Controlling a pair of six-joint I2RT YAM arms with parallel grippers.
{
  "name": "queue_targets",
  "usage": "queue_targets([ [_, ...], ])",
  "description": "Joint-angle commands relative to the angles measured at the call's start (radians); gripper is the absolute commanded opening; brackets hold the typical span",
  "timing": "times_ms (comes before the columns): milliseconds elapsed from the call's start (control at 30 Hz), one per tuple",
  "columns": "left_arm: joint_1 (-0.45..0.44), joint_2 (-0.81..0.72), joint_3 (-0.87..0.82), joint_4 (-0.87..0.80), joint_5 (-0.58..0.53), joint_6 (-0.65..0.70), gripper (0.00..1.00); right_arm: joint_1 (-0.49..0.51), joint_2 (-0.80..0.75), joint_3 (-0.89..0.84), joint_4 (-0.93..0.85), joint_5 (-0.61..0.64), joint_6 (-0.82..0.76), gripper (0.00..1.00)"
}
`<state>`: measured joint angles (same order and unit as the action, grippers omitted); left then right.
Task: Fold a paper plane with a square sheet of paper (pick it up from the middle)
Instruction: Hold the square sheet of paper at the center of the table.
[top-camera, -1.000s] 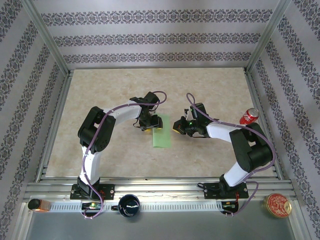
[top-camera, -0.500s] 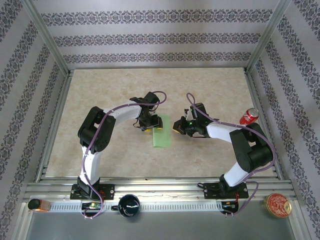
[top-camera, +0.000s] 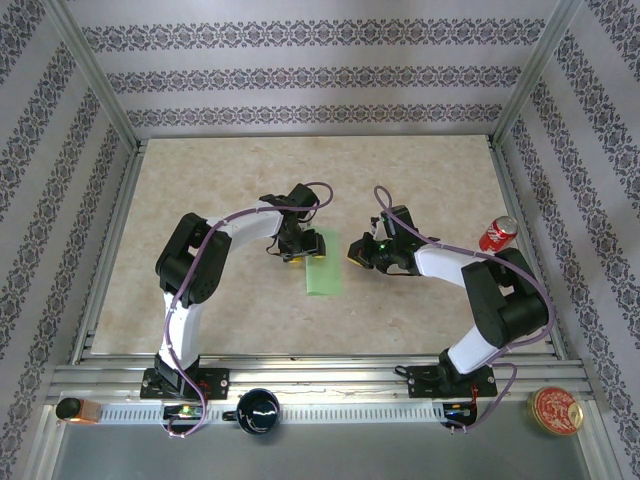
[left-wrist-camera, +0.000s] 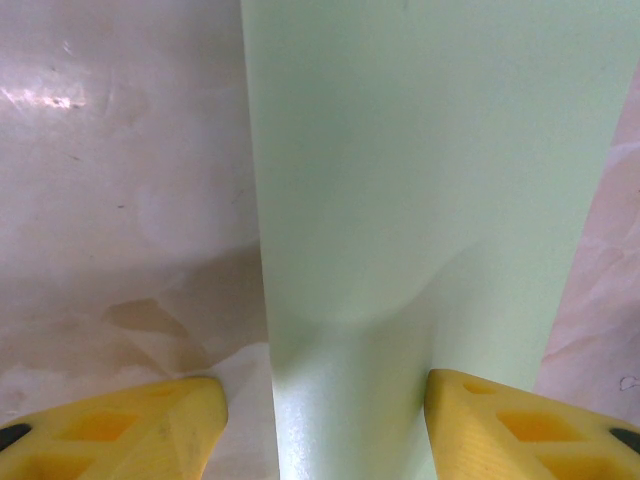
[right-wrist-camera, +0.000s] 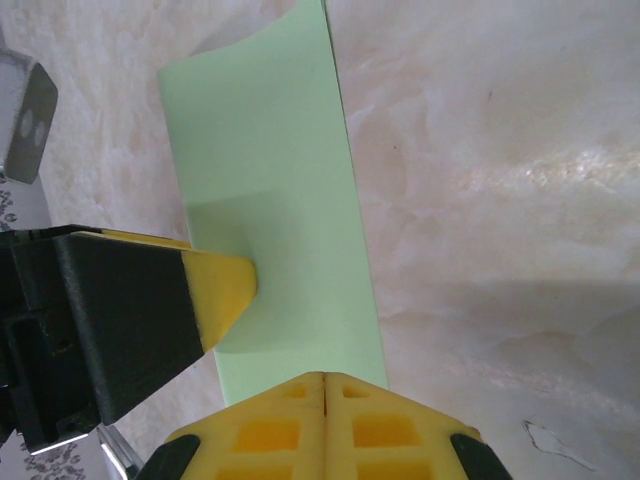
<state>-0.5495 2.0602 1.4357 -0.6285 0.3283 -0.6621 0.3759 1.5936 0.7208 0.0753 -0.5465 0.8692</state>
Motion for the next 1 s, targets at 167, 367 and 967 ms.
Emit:
queue_targets([
  [167,-0.002,0.134,-0.047,0.024,-0.096,0.037,0.6,0.004,-0.014,0.01,-0.011,0.014,-0.017,0.0],
  [367,-0.001,0.145,-0.033,0.014,-0.098,0.05,0.61,0.004,-0.018,0.011,-0.012,0.014,-0.017,0.0],
  [967,-0.005,0.153,-0.02,-0.009,-0.125,0.061,0.58,0.004,-0.02,0.006,-0.009,0.013,-0.016,0.02],
])
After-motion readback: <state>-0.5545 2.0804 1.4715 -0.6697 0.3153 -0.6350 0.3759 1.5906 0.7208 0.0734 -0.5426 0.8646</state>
